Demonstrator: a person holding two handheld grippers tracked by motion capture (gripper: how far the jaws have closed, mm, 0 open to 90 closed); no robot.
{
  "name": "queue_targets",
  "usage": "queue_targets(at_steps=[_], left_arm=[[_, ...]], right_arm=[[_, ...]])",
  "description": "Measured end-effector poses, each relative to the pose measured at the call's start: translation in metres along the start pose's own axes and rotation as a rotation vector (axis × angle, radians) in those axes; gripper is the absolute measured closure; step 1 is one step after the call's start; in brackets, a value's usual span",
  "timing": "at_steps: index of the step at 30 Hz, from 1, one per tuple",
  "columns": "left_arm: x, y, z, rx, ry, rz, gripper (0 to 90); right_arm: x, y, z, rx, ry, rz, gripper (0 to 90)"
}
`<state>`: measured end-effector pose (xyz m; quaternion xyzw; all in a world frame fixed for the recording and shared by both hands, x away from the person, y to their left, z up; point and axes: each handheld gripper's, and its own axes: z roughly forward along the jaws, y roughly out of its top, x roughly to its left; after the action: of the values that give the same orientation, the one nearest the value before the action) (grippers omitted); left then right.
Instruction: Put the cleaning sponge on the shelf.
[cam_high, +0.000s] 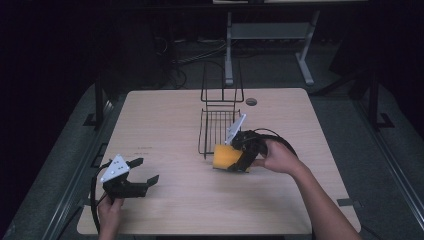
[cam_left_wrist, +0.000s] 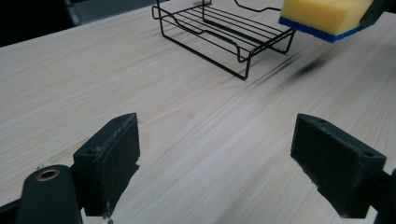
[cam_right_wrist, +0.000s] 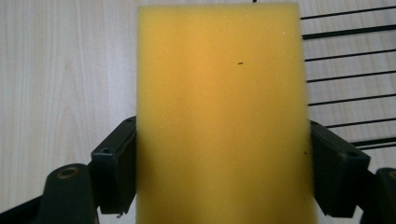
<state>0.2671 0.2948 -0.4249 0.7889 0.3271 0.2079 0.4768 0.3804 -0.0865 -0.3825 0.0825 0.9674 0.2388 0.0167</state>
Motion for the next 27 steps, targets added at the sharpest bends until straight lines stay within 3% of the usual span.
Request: queue_targets(at_steps=[27], left_arm=[[0.001,-0.001,0.001,0.0,0.0,-0.005,15.0]], right_arm=[[-0.03,0.026,0.007,0.015,0.004,-0.014,21.9]])
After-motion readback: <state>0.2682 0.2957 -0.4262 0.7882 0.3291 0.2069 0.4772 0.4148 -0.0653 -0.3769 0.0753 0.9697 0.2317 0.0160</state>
